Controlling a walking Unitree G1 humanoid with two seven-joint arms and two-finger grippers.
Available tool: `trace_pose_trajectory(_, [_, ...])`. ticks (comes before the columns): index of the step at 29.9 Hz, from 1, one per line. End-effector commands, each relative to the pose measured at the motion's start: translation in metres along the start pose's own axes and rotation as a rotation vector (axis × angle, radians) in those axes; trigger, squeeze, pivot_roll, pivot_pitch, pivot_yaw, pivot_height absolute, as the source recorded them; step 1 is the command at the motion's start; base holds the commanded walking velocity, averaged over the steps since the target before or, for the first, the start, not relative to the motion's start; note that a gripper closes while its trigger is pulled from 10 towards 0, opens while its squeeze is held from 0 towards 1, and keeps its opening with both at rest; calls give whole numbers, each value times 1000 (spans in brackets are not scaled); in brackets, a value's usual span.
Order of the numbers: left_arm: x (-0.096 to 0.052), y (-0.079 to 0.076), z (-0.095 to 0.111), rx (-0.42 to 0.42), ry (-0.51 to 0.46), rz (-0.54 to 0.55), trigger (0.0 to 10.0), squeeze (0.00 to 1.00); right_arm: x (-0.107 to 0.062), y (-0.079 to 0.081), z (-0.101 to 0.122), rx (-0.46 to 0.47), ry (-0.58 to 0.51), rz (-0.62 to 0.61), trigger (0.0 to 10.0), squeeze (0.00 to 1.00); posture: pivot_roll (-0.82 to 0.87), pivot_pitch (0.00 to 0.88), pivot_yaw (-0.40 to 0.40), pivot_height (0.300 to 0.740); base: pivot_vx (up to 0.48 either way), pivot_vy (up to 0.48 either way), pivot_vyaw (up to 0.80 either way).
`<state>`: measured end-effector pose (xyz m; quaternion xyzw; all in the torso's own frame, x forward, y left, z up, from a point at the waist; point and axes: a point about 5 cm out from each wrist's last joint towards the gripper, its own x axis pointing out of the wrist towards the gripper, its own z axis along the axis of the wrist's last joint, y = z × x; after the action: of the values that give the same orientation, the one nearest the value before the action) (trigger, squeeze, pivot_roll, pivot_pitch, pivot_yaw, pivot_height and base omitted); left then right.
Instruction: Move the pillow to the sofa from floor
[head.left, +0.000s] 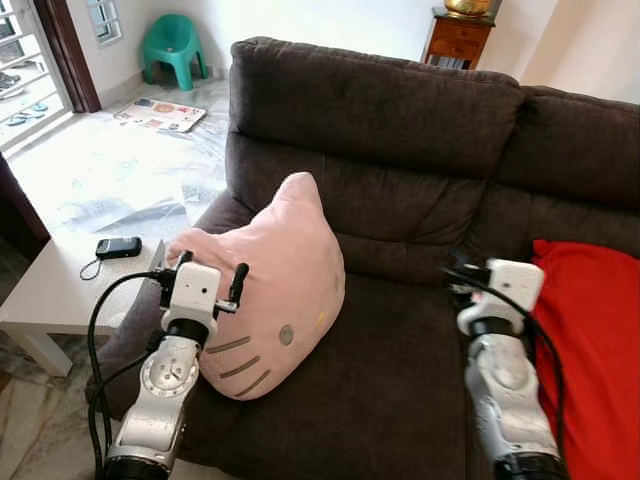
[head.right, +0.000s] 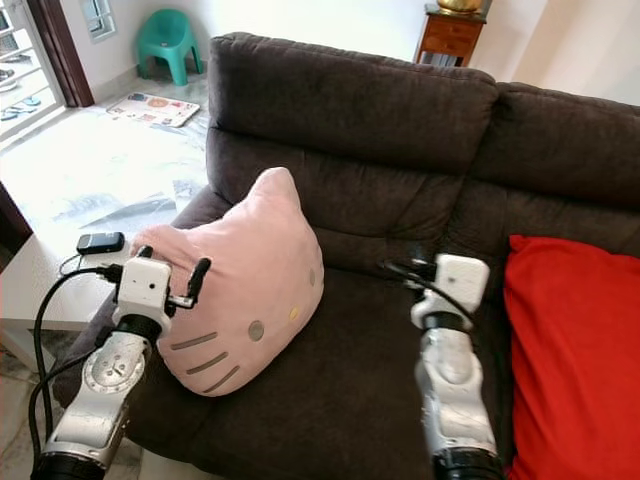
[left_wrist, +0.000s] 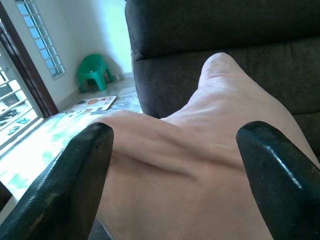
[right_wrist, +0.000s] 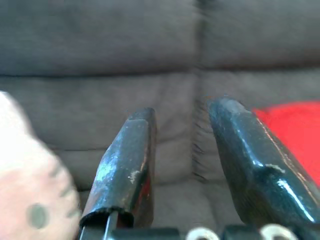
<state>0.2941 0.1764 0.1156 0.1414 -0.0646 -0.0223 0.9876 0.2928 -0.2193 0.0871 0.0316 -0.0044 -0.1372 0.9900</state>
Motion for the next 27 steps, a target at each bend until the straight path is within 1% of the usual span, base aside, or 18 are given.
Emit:
trace_pose_trajectory(1, [2, 5, 3, 0, -19, 15, 10000, 0, -2, -7, -4, 21, 16, -23, 10000, 0, 106, 0, -74, 740, 0, 0, 0])
trace_pose_trajectory(4, [2, 7, 2, -5, -12, 25, 10000, 0, -3, -3, -5, 28, 15, -5, 10000, 0, 106, 0, -66, 740, 0, 0, 0])
trace_pose_trajectory(6, [3, 7, 1, -23, -5, 35, 10000, 0, -3, 1, -6, 37, 15, -1, 10000, 0, 106, 0, -50, 740, 0, 0, 0])
trace_pose_trajectory(11, [6, 5, 1, -17, -1, 11, 10000, 0, -2, 9, -5, 66, 1, 3, 10000, 0, 97, 0, -23, 740, 0, 0, 0])
trace_pose_trajectory(15, [9, 7, -1, -19, 7, 0, 10000, 0, -4, 17, -5, 88, -10, 23, 10000, 0, 80, 0, -2, 740, 0, 0, 0])
trace_pose_trajectory(19, [11, 7, -2, -30, 12, 2, 10000, 0, -5, 20, -4, 61, -16, 43, 10000, 0, 76, 0, -1, 740, 0, 0, 0])
trace_pose_trajectory(24, [11, 4, -2, -26, 13, 0, 10000, 0, -5, 24, -2, 55, -26, 64, 10000, 0, 77, 0, -11, 740, 0, 0, 0])
trace_pose_trajectory(27, [10, 4, -3, -37, 17, 12, 10000, 0, -4, 25, -1, 39, -28, 78, 10000, 0, 77, 0, -23, 740, 0, -275, 0])
